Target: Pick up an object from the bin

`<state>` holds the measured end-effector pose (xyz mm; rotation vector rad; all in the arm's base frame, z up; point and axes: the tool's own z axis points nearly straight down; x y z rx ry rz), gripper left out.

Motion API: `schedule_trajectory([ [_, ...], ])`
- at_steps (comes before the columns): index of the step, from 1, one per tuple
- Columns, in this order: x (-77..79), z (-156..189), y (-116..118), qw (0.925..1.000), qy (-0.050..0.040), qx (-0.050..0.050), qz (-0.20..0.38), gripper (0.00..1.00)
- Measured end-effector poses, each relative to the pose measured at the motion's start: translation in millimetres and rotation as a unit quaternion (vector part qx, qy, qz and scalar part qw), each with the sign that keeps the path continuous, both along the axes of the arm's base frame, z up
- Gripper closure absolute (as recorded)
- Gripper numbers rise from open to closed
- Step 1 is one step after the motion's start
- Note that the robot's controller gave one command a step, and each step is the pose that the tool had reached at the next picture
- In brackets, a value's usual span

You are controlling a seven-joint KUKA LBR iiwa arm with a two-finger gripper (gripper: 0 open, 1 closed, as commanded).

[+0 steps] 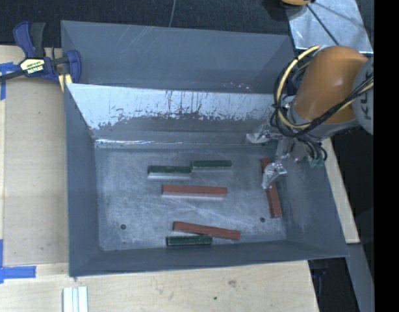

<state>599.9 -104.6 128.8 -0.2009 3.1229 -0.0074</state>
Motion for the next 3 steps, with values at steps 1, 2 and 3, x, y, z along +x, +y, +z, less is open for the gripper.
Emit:
schedule_trajectory([
  [1, 21.0, -42, 57, 1.0, 0.0032, 0.002, -0.002, 1.0],
  [2, 21.0, -42, 57, 1.0, 0.0032, 0.002, -0.002, 1.0],
  [3, 19.6, 77, 86, 0.9994, 0.0045, 0.002, 0.035, 1.0],
])
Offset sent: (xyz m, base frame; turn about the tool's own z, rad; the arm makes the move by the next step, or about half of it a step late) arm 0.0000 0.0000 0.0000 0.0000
